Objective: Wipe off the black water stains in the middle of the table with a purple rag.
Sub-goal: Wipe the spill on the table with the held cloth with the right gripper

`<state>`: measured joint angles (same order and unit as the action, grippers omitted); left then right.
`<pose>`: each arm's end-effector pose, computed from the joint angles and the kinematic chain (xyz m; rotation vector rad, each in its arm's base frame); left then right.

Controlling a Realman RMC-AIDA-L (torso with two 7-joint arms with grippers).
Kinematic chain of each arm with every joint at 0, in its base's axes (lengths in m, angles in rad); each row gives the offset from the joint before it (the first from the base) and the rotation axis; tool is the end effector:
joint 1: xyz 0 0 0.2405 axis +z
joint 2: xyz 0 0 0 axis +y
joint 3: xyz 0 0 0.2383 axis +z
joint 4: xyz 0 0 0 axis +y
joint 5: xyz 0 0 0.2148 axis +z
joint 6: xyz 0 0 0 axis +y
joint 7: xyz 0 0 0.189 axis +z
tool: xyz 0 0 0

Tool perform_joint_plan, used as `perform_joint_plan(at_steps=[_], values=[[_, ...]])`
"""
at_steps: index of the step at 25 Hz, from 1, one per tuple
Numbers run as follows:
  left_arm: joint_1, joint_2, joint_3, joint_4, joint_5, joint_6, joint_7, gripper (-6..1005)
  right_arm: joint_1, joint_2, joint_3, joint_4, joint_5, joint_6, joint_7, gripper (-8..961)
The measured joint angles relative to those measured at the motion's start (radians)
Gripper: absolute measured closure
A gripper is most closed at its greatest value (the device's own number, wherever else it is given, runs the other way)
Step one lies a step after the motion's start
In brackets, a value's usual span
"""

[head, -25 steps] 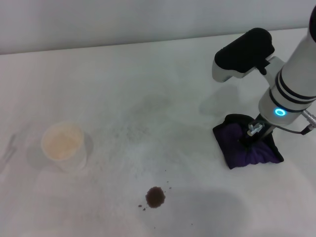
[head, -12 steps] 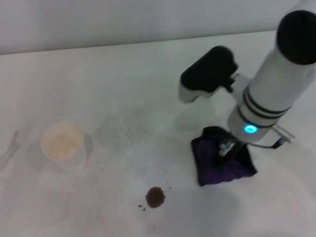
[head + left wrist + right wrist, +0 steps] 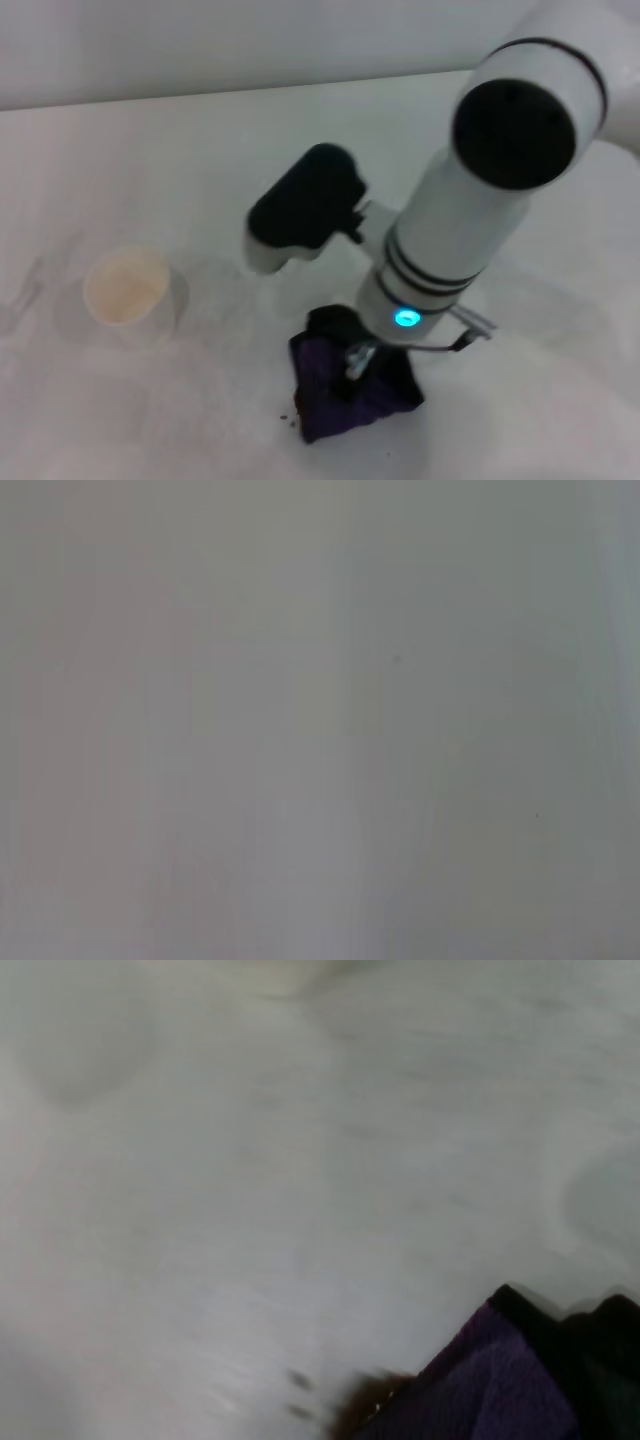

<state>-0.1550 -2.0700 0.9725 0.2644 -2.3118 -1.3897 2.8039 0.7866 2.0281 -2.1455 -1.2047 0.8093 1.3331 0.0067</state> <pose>-0.3469 0.2881 0.0197 -1.7708 -0.3537 -0.6577 0.1509 0.2828 -0.1540 -2.6634 0.9857 -0.8085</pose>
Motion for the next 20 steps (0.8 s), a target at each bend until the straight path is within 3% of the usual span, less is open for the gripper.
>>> perform_joint_plan(at_steps=[9, 14, 20], values=[[-0.021, 0.002, 0.0, 0.002, 0.0, 0.001, 0.021, 107, 0.057, 0.0, -0.163, -0.002, 0.11, -0.115, 0.072, 910], [-0.024, 0.002, 0.0, 0.003, 0.0, 0.002, 0.022, 107, 0.048, 0.0, -0.137, -0.005, 0.077, -0.108, 0.078, 910], [-0.017, 0.002, 0.0, 0.002, 0.0, 0.012, 0.022, 107, 0.029, -0.003, -0.041, -0.036, -0.087, 0.004, 0.096, 911]])
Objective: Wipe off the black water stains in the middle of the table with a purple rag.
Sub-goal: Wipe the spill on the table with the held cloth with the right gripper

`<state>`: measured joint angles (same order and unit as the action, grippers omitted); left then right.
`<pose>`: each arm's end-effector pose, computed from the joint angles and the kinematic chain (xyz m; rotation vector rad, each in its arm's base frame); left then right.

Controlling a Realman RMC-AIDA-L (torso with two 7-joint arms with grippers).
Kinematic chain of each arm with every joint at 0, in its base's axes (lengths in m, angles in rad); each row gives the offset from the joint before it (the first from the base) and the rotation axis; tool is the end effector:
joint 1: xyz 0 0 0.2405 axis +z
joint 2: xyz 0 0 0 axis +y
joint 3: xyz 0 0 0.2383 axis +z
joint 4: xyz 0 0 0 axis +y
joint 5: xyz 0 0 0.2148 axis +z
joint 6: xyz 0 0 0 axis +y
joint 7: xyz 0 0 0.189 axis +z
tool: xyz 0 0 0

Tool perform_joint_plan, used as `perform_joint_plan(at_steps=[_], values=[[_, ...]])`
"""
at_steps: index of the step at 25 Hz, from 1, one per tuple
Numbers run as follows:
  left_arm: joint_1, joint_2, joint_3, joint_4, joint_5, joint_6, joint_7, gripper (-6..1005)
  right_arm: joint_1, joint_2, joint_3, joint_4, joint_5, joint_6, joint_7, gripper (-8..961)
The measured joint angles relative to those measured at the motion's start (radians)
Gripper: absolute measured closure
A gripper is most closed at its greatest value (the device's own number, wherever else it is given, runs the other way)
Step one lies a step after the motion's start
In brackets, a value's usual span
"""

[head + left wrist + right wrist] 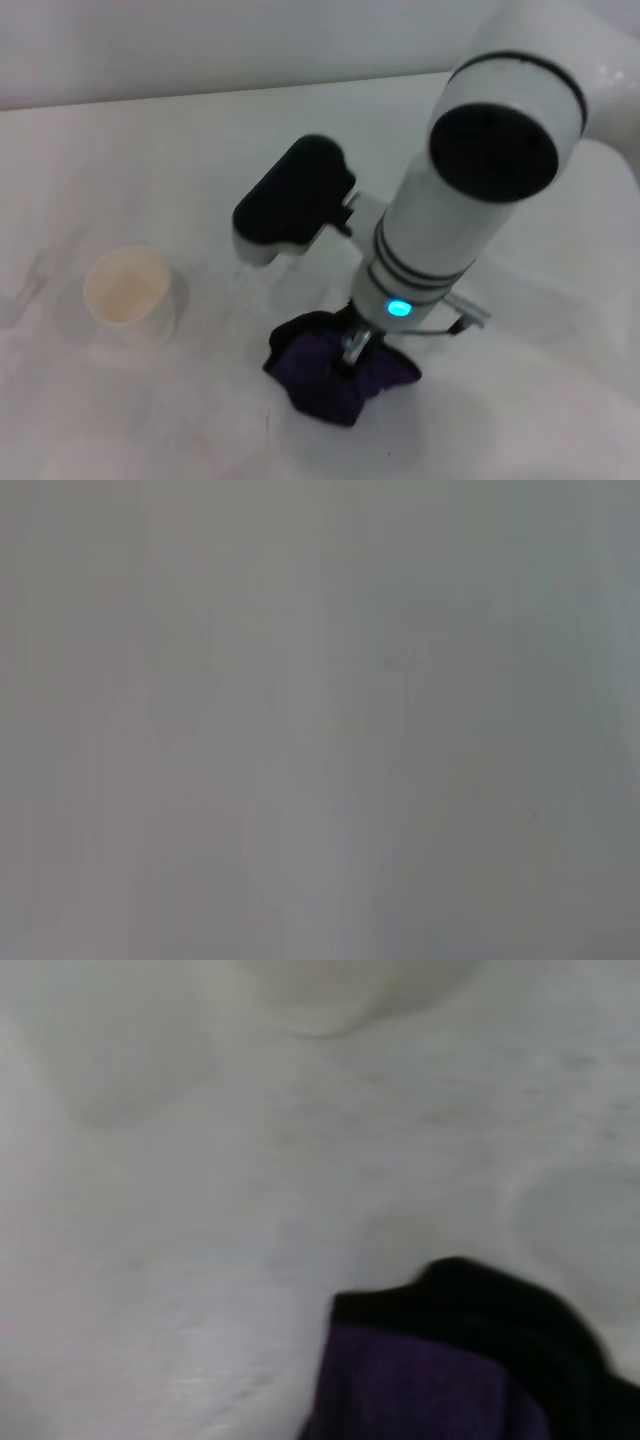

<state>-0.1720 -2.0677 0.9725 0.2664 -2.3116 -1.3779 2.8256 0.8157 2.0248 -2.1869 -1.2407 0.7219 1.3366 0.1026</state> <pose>-0.3443 0.2948 0.0203 -1.7777 -0.3239 -0.6418 0.1466 0.2914 -0.1510 -2.5804 0.9141 -0.8206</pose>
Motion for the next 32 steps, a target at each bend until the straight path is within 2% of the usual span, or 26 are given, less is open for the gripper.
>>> perform_joint_plan(at_steps=[4, 9, 15, 21, 25, 28, 32], values=[[0.004, -0.001, 0.0, -0.008, -0.001, 0.002, 0.0, 106, -0.024, -0.002, 0.065, -0.016, -0.089, 0.058, -0.01, 911], [0.012, -0.002, 0.0, -0.007, -0.003, 0.004, 0.0, 106, -0.035, 0.002, 0.064, -0.023, -0.107, 0.067, -0.014, 910], [0.01, -0.003, 0.0, -0.009, -0.002, 0.004, 0.0, 106, -0.035, 0.003, -0.004, -0.05, 0.009, 0.025, -0.016, 910], [0.009, -0.006, 0.006, -0.01, 0.0, 0.003, 0.0, 107, 0.001, 0.003, -0.098, -0.053, 0.174, -0.07, -0.041, 911], [0.008, -0.007, 0.006, -0.011, 0.003, 0.003, 0.0, 107, 0.012, 0.003, -0.123, -0.027, 0.257, -0.117, -0.089, 911], [0.008, -0.006, 0.006, -0.011, 0.004, 0.002, 0.0, 106, 0.015, 0.003, -0.129, -0.018, 0.284, -0.133, -0.114, 911], [0.009, -0.006, 0.006, -0.014, 0.005, 0.002, 0.0, 106, 0.008, 0.003, -0.111, -0.015, 0.242, -0.126, -0.111, 910]])
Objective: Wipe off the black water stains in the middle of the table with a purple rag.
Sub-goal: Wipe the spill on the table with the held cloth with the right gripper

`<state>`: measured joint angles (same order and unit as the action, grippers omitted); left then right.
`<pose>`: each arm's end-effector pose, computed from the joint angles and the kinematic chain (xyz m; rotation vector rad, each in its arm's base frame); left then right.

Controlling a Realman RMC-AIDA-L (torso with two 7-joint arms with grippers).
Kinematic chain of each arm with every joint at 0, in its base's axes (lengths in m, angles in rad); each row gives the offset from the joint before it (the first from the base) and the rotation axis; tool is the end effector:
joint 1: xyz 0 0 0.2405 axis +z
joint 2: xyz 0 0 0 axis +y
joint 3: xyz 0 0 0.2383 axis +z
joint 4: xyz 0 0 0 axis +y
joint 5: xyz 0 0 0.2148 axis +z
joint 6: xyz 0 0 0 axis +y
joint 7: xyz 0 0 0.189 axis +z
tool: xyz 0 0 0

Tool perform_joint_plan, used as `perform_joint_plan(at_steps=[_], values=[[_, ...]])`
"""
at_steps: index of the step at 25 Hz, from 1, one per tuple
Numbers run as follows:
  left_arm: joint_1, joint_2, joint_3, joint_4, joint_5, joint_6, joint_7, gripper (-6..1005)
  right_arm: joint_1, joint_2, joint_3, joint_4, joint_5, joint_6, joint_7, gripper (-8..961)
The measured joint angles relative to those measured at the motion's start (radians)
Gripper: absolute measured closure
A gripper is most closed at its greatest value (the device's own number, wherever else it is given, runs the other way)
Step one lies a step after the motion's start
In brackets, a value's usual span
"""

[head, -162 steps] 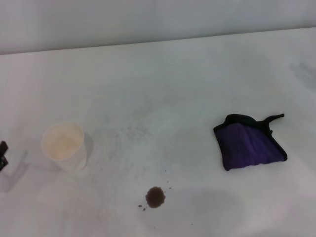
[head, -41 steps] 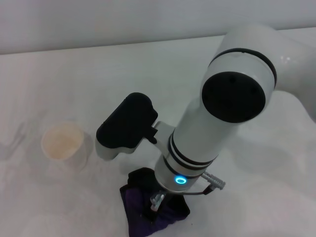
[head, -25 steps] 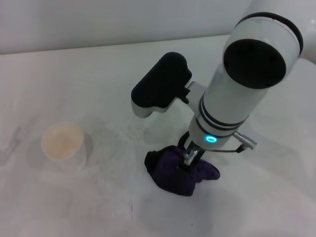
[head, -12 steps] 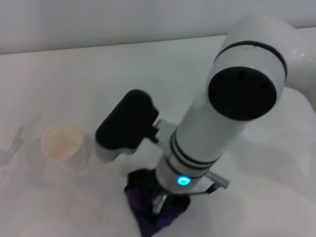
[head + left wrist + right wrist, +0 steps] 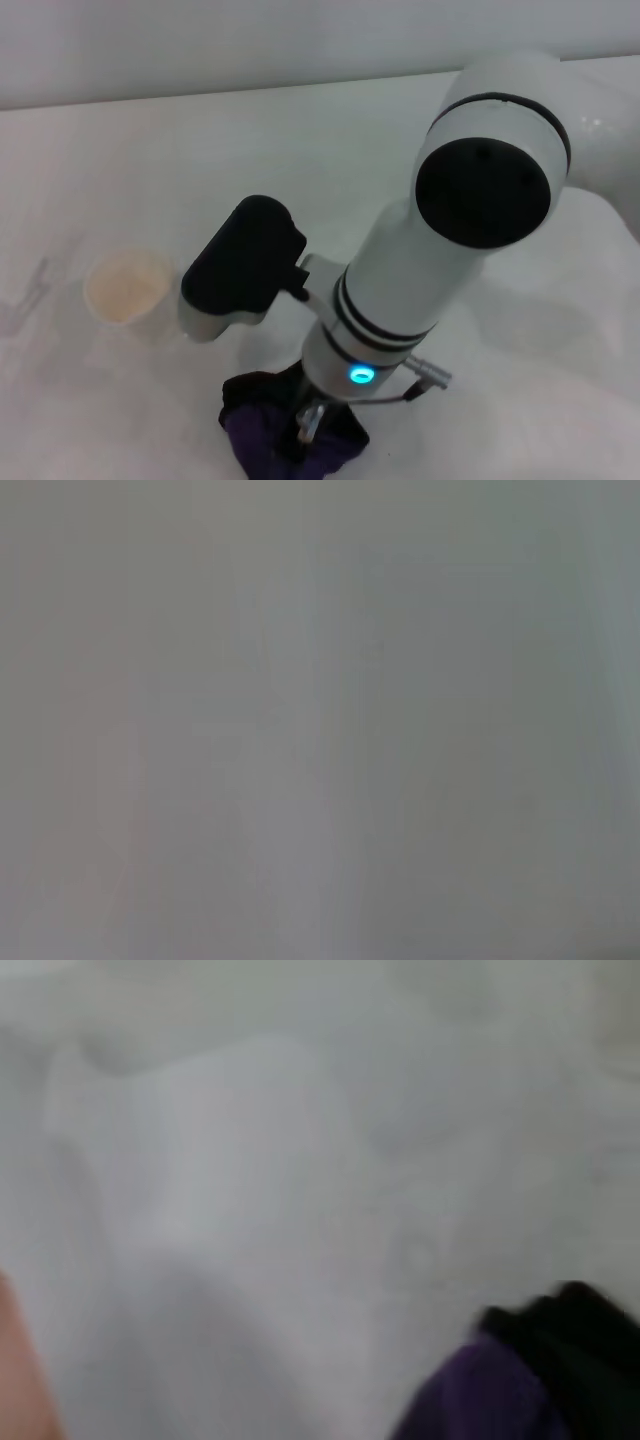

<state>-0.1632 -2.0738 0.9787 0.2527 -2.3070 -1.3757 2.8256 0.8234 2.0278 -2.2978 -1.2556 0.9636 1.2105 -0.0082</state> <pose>-0.3468 0.2891 0.0131 -1.7875 -0.3511 -0.6378 0.1188 0.2459 -0.1838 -2.8685 0.8689 -0.7219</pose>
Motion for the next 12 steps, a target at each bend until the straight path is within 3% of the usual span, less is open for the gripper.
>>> perform_joint_plan(at_steps=[12], values=[[-0.005, 0.0, -0.004, 0.0, 0.0, 0.023, 0.0, 106, -0.115, -0.007, 0.212, -0.058, -0.302, 0.175, -0.004, 911]])
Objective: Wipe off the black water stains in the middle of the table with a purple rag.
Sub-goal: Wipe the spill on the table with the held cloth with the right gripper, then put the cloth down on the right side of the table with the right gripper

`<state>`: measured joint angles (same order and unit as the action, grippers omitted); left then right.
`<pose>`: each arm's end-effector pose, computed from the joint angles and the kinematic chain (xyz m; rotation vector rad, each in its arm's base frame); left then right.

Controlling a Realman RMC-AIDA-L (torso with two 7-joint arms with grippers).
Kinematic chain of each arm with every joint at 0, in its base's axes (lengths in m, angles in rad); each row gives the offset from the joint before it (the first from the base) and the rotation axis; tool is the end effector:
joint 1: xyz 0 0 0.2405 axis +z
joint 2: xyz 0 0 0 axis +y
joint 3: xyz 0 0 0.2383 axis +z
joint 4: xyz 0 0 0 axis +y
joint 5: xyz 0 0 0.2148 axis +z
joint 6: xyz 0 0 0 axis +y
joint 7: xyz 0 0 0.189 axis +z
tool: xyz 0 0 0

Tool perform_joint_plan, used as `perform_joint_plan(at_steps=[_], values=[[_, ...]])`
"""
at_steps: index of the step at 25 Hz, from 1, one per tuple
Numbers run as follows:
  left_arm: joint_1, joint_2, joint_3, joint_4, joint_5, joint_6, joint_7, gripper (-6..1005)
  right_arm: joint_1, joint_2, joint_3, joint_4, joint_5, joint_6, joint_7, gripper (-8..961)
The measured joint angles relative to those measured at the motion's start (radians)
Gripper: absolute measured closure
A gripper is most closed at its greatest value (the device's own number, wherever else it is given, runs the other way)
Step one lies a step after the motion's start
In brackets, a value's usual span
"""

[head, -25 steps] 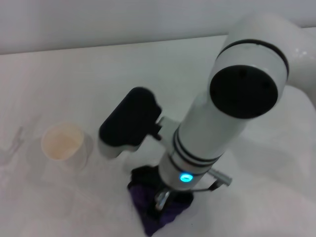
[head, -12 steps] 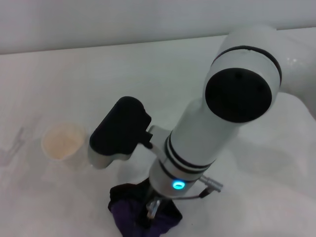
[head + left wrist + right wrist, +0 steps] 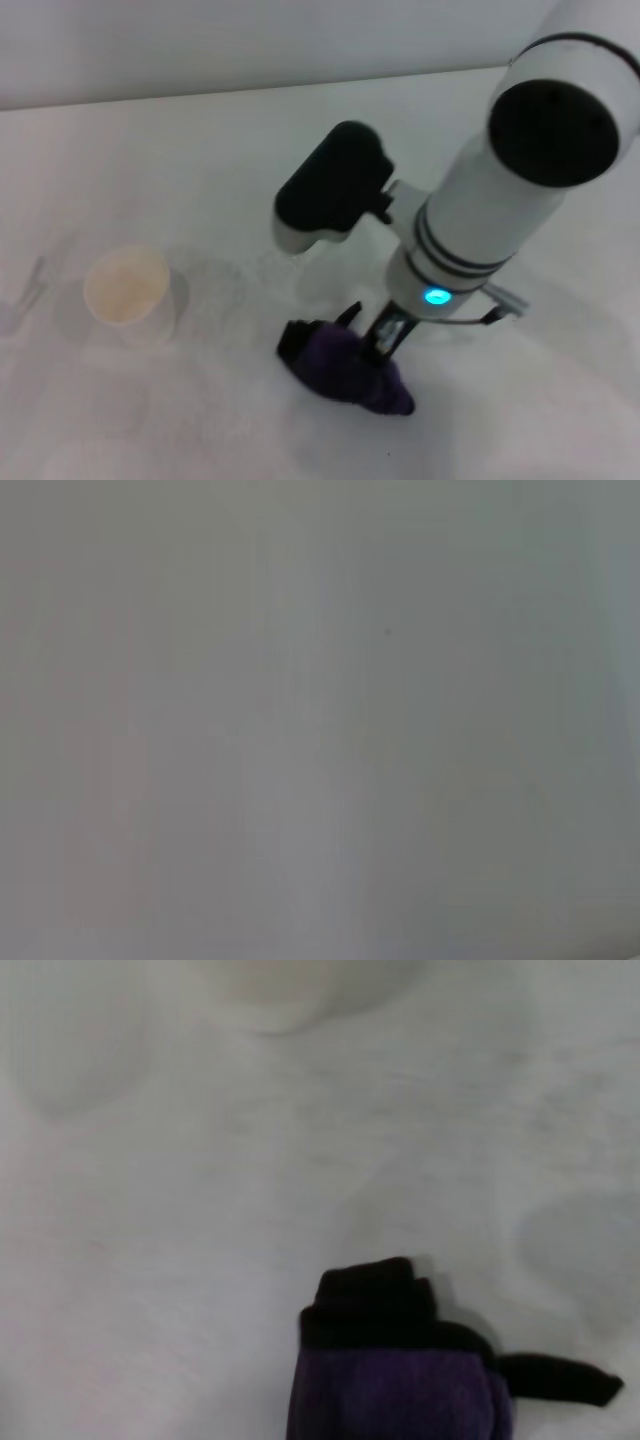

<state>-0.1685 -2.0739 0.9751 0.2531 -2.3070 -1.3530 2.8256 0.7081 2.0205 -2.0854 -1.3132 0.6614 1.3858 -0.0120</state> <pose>-0.3496 0.2918 0.0125 -1.7866 -0.3633 -0.6203 0.1586 0.2956 -0.1322 -2.5937 0.9061 -0.7885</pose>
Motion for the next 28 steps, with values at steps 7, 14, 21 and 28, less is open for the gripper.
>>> perform_joint_plan(at_steps=[7, 14, 21, 28], values=[[-0.01, 0.001, -0.001, 0.0, -0.006, 0.016, 0.0, 107, -0.071, -0.004, 0.171, -0.034, -0.153, 0.104, -0.06, 912], [-0.016, 0.002, -0.002, 0.002, -0.008, 0.041, 0.0, 107, -0.12, -0.006, 0.373, -0.05, -0.273, 0.173, -0.159, 912], [-0.027, 0.001, -0.003, 0.004, -0.01, 0.05, 0.0, 107, -0.143, -0.01, 0.572, -0.042, -0.418, 0.205, -0.266, 912], [-0.038, 0.0, -0.003, 0.003, -0.022, 0.054, -0.001, 107, -0.145, -0.006, 0.633, 0.011, -0.439, 0.195, -0.328, 911]])
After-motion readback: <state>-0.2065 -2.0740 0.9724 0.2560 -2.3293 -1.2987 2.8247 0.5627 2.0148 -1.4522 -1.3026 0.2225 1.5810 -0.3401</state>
